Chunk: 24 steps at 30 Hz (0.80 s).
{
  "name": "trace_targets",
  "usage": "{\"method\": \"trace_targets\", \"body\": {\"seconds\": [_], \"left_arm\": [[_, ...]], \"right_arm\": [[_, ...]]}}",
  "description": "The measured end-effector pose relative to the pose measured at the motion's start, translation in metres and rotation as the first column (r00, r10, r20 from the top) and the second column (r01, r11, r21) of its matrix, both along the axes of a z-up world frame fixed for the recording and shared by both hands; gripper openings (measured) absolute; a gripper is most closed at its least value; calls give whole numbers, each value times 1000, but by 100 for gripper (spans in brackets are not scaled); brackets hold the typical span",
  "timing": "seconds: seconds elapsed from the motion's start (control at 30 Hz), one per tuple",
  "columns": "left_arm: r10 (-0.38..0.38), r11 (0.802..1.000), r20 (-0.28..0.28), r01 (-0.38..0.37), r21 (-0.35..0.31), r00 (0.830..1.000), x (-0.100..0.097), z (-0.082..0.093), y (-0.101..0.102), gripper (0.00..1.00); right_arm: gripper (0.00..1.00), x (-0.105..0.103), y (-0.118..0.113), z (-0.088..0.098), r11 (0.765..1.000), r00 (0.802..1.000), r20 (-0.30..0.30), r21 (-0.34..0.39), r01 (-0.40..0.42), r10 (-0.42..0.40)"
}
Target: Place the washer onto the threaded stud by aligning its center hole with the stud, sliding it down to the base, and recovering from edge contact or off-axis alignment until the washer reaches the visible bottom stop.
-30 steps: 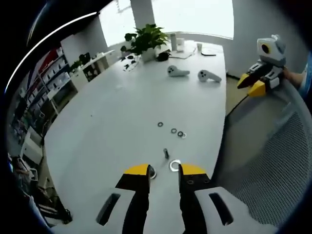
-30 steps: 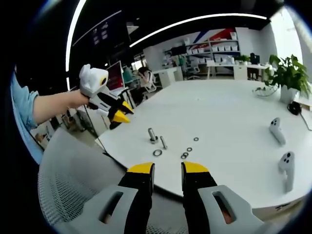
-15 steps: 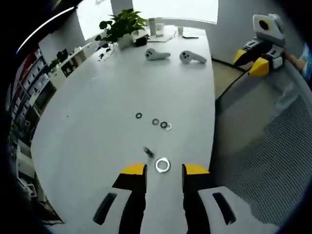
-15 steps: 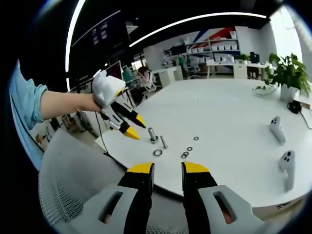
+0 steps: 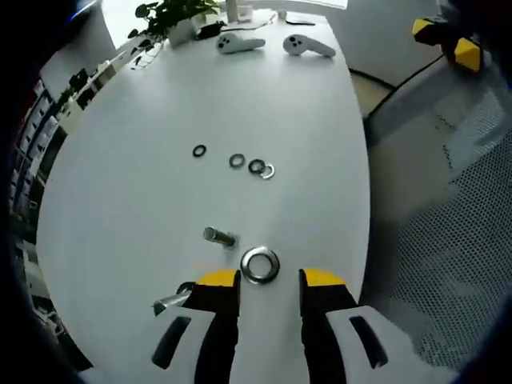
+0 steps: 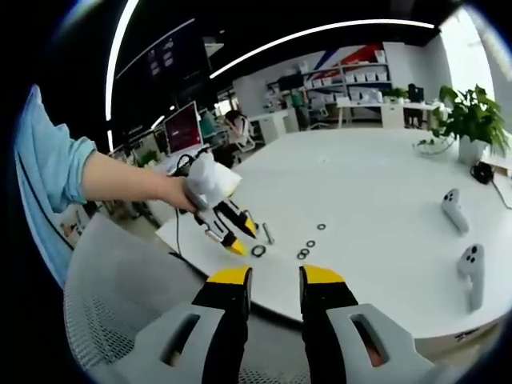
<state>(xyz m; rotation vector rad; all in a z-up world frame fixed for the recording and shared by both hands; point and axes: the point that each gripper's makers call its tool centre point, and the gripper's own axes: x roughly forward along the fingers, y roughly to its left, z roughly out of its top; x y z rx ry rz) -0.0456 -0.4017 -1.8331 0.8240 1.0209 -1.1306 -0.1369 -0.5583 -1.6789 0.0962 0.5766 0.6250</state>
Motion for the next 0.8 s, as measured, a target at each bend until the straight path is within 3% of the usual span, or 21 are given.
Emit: {"method": "trace_targets", "body": {"seconds": [0.43, 0.8], "left_arm": [[-25, 999, -34, 26, 33, 999, -1, -15, 2, 30], [-6, 1000, -20, 7, 24, 1000, 3, -17, 4, 30]], "right_arm": [[27, 1, -1, 1, 1000, 1000, 3, 12, 16, -16], [27, 0, 0, -1, 1000, 1000, -4, -4, 0, 0]]}}
